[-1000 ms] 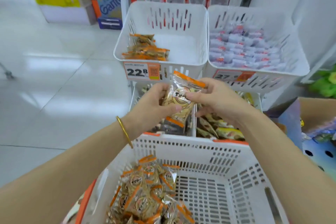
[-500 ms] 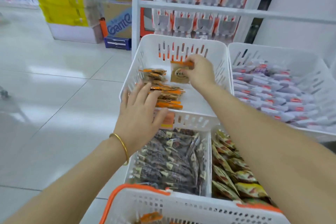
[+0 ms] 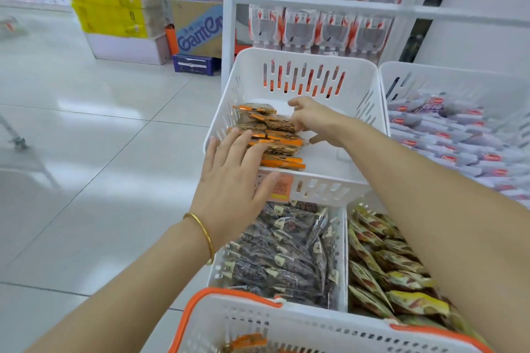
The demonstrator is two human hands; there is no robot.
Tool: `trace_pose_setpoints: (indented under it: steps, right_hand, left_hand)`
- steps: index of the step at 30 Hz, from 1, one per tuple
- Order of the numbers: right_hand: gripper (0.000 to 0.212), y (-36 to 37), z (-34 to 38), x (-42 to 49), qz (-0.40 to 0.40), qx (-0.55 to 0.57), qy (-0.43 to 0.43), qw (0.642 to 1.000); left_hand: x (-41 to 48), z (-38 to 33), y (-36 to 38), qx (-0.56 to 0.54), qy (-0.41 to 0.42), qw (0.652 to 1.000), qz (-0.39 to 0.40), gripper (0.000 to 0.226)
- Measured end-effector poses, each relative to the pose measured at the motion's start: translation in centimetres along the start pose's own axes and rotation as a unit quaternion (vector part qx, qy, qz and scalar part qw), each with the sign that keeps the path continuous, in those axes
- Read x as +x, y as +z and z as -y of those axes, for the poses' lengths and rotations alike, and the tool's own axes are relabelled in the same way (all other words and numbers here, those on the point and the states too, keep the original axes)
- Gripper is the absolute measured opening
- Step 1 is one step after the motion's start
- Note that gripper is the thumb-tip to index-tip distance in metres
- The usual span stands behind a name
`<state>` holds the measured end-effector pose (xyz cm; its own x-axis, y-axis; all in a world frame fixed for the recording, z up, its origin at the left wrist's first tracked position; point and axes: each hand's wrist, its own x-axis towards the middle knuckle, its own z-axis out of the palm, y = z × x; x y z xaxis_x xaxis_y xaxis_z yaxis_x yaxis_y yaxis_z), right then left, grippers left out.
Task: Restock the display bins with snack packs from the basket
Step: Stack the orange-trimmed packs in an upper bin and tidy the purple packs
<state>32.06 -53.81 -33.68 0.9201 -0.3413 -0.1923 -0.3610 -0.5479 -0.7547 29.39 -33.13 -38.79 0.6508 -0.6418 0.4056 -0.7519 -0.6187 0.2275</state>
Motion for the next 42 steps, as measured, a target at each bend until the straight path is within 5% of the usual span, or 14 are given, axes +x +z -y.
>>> trace_pose_setpoints:
  steps: [4,8,11,14,19,23,27,30,32,34,38,42]
  right_hand:
    - [0.060,-1.5,0.4,-6.4,-0.083,0.001,-0.093,0.992]
    - [0.044,0.6,-1.6,-18.1,-0.134,0.152,-0.171,0.964]
    - [0.039,5.8,-6.5,-25.5,-0.058,0.205,-0.112,0.971]
    - [0.031,11.5,-13.4,-29.7,0.041,0.113,0.037,0.992]
    - [0.029,17.9,-22.6,-32.2,0.147,-0.012,0.185,0.972]
    - [0.036,22.3,-27.1,-32.8,0.180,-0.100,0.164,0.965]
    - [0.057,25.9,-29.3,-32.4,0.168,-0.069,0.192,0.965]
    - [0.047,27.5,-30.4,-31.4,0.130,-0.106,0.180,0.969]
    - [0.016,28.3,-30.7,-31.2,0.095,-0.072,0.175,0.977]
    - [0.037,28.7,-30.8,-31.4,0.069,-0.036,0.162,0.984]
    - [0.039,26.1,-29.8,-31.7,0.065,0.014,0.152,0.986]
    - [0.028,18.6,-26.2,-30.7,0.168,0.021,0.103,0.980]
  left_hand:
    - [-2.4,-1.0,-2.3,-0.015,0.018,1.000,-0.014,0.059]
    - [-7.8,-3.8,-4.2,-0.019,0.065,0.997,0.028,0.049]
    - [-13.4,-6.4,-4.3,-0.015,0.071,0.987,0.143,0.043]
    - [-18.2,-8.0,-3.2,-0.009,0.056,0.967,0.247,0.042]
    - [-22.7,-10.2,-1.5,0.001,0.063,0.948,0.313,0.042]
    - [-23.4,-10.5,-0.2,0.016,0.074,0.927,0.367,0.043]
    - [-22.6,-10.5,1.0,0.036,0.092,0.920,0.379,0.043]
    - [-22.3,-10.5,1.4,0.026,0.080,0.920,0.383,0.042]
    - [-22.4,-10.2,1.7,0.029,0.076,0.919,0.385,0.040]
    - [-22.5,-9.9,1.9,0.033,0.078,0.918,0.387,0.039]
    - [-22.4,-9.5,2.2,0.029,0.077,0.917,0.391,0.038]
    - [-21.6,-9.6,2.4,0.018,0.084,0.916,0.392,0.040]
